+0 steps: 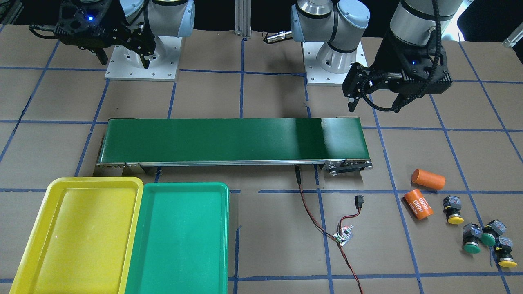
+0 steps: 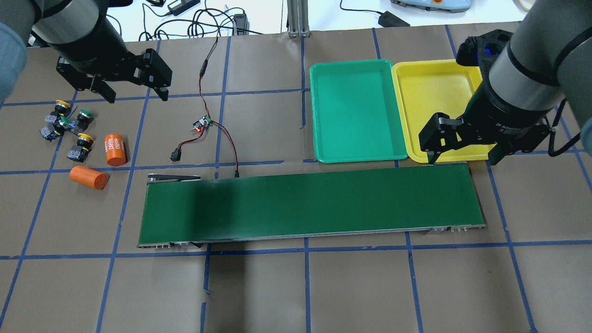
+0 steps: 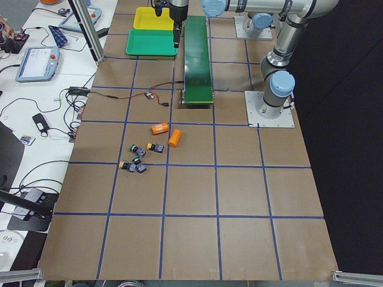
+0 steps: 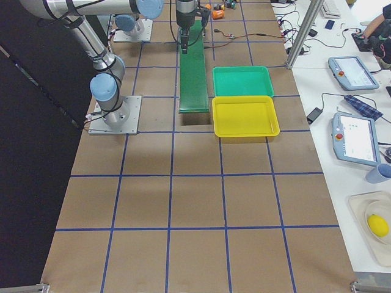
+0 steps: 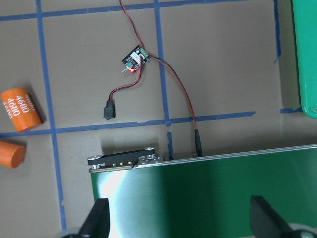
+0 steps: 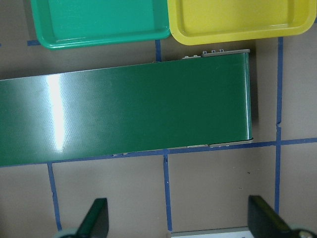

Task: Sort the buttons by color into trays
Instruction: 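Move the left gripper down toward the pile of buttons and orange cylinders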

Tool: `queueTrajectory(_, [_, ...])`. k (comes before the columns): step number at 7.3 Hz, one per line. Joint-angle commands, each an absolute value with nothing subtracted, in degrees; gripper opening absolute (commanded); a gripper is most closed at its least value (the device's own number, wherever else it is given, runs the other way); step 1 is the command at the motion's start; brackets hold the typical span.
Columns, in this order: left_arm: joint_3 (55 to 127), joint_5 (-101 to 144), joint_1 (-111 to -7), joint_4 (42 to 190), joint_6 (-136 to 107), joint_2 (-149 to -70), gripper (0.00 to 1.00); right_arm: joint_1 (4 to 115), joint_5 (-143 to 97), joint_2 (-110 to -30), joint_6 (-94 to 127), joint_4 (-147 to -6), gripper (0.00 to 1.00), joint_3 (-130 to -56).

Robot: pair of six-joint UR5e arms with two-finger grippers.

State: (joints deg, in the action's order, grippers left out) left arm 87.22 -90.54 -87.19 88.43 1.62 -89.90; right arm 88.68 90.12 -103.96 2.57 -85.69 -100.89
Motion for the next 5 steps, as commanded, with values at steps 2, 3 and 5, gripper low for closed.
queueTrajectory(2, [85.7,-90.6,-86.8,93.5,2.1,-90.7,1.00,88.7,90.0,-104.0,2.9,-85.9,1.00,-100.8])
queueTrajectory(3, [86.7,-90.6,-82.7,90.8,10.0,-92.4,1.00,88.7,89.7,-104.1,3.2,-86.0,1.00,-100.8])
queueTrajectory(5, [86.8,-90.6,-75.5,84.2,12.6,-101.1,1.00,88.7,90.0,-104.2,3.1,-86.0,1.00,-100.8])
